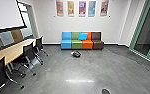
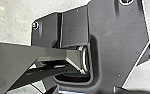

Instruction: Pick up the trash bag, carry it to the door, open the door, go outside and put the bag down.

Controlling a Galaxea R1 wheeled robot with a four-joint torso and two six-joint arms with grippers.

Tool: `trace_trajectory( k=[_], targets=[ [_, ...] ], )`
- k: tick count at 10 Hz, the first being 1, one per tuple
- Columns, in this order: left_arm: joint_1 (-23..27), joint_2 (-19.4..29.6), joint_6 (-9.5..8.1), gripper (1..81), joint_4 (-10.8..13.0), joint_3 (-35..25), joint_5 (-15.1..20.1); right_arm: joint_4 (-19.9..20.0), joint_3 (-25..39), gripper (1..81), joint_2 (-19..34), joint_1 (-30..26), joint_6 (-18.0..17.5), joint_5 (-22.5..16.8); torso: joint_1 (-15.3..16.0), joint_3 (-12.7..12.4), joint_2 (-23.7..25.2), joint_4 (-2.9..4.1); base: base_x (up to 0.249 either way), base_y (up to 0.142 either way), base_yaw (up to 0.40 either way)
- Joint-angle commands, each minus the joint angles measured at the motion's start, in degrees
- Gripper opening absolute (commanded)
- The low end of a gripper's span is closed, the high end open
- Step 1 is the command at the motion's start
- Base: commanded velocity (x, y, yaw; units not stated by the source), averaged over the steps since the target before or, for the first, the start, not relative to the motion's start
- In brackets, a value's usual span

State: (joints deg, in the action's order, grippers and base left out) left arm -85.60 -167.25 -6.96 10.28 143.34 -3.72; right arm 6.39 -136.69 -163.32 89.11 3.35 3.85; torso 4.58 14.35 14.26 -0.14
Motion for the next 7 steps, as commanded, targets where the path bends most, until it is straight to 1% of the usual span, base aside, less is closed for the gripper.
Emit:
trace_trajectory(
  k=[1,7],
  targets=[
    [2.15,0.34,-0.07,81.1,-0.08,-0.42,2.93,-0.15,1.09,81.1,0.25,-1.70,0.51,-3.50,0.00,0.00,0.00,0.00,0.190,0.000,0.000],
    [2.15,1.12,-0.25,81.1,-0.26,-0.42,2.93,-0.24,0.82,81.1,0.95,-1.96,0.51,-3.59,0.00,-0.02,0.00,0.00,0.190,0.000,0.000]
  ],
)
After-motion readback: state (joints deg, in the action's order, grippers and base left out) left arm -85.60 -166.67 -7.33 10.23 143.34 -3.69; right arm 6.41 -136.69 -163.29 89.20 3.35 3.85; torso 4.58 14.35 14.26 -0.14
